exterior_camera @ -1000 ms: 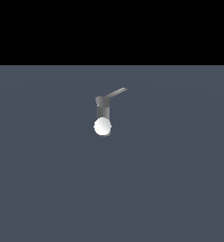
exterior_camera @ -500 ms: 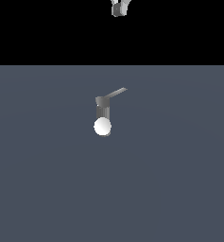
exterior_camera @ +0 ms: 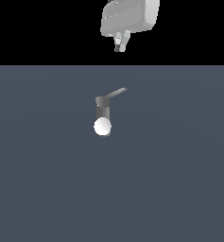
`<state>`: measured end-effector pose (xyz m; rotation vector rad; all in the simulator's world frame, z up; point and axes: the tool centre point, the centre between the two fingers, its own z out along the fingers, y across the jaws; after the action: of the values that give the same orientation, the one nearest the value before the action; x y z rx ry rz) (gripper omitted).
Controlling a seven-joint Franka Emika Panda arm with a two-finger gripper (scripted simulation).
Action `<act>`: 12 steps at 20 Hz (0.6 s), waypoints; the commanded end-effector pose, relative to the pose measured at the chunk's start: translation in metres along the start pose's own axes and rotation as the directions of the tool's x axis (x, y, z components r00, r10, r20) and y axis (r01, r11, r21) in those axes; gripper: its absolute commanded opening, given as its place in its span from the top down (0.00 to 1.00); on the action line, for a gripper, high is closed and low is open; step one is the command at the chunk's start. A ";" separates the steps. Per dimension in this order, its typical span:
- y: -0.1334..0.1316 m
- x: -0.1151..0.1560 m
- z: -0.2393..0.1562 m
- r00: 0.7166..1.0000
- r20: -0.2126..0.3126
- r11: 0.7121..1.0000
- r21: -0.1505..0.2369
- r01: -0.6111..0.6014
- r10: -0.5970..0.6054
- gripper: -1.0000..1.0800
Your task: Turn on the faucet by rotating a designated handle.
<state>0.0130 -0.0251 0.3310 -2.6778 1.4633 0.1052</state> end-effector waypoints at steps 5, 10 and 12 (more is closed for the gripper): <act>-0.028 0.032 0.050 0.983 -0.029 0.983 -0.005 -0.184 0.184 1.00; -0.044 0.053 0.088 0.950 -0.060 0.952 -0.005 -0.307 0.306 1.00; -0.049 0.060 0.101 0.936 -0.071 0.939 -0.003 -0.345 0.344 1.00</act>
<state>0.0784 -0.0365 0.2368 -2.4559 1.9032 0.0581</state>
